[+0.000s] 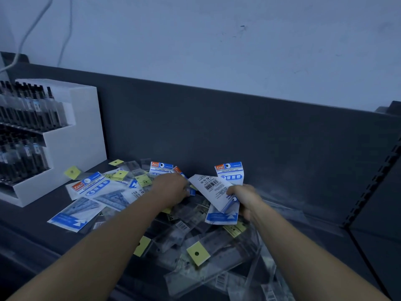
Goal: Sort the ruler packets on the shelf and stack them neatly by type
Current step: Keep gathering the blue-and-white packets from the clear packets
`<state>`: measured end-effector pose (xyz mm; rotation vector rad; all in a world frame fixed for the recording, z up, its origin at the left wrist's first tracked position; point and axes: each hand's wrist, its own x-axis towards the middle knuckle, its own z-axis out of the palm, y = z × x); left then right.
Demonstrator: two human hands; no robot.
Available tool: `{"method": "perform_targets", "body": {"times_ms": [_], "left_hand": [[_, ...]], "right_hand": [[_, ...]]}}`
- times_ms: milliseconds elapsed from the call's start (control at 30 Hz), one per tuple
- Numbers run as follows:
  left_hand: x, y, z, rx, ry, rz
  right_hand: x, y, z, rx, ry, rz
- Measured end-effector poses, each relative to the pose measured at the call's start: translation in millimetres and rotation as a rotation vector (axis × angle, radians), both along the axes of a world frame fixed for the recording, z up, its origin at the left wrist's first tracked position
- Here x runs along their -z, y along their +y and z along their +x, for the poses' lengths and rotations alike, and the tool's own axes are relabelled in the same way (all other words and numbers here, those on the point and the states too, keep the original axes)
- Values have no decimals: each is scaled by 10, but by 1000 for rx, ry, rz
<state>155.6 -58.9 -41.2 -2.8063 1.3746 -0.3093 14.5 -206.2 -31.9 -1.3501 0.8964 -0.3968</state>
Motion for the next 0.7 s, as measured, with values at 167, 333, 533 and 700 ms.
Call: {"method": "perform_targets", "body": {"times_ms": [167, 333, 533, 700], "left_hand": [[-5, -28, -42, -9, 11, -112], [-197, 6, -12, -92, 393, -825], [-394, -163, -344, 72, 626, -912], [-287, -236, -562, 255, 824, -589]], "right_hand": [[6, 17, -21, 9, -10, 4], [-8, -2, -56, 46, 9, 8], [5, 125, -13, -8, -33, 76], [0, 111, 23, -46, -237, 334]]}}
